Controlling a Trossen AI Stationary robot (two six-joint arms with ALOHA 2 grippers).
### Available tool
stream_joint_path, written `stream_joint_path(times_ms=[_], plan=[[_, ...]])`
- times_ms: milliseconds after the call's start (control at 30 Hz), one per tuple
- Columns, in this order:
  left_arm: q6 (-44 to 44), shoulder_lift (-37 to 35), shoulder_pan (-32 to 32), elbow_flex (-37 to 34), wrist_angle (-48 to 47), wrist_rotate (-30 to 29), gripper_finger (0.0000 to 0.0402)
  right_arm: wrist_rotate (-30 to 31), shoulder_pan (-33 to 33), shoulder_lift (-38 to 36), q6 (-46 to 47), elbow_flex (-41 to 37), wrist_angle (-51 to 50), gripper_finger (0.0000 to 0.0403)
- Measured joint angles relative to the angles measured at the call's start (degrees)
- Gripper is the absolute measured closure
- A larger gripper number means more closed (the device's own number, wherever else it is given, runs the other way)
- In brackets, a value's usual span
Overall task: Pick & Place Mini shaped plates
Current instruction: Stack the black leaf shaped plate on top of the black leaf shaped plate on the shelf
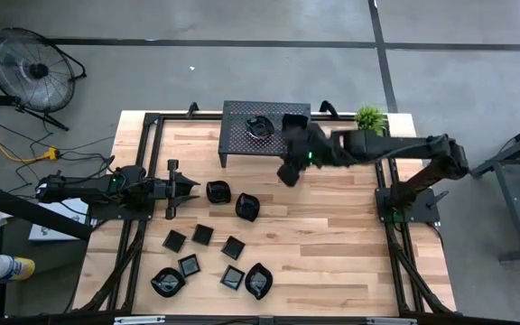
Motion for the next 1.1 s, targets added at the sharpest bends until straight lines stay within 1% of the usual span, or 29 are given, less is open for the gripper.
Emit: stream_joint_path(times_ms=[167, 300, 433, 533, 767, 933, 1100], plan=[[-0.01, 0.0, -0.01, 0.0, 0.01, 0.0, 0.0231, 8.33, 7.71, 2.38, 0.57, 0.0, 0.1, 0.0281], [-0.01, -0.01, 0.0, 0.0, 0.0, 0.0, 0.0231, 11.68, 11.43, 6.13, 0.36, 0.0, 0.79, 0.0281], [-0.01, 0.0, 0.0, 0.0, 0.0, 0.02, 0.0231, 11.58, 13.16, 10.54, 0.38, 0.0, 1.91, 0.0281], [0.0, 0.01, 0.0, 0.0, 0.0, 0.02, 0.0231, 9.76, 13.96, 14.31, 0.38, -0.02, 1.98, 0.0281], [0.0, 0.01, 0.01, 0.0, 0.0, 0.0, 0.0231, 8.48, 14.99, 21.73, 0.38, -0.04, 3.03, 0.0281], [-0.01, 0.01, -0.01, 0.0, 0.0, 0.01, 0.0231, 8.11, 14.81, 24.61, 0.38, -0.07, 6.95, 0.0281], [-0.01, 0.01, -0.01, 0.0, 0.0, 0.02, 0.0231, 7.33, 14.83, 25.02, -1.89, -0.04, 10.23, 0.0281]])
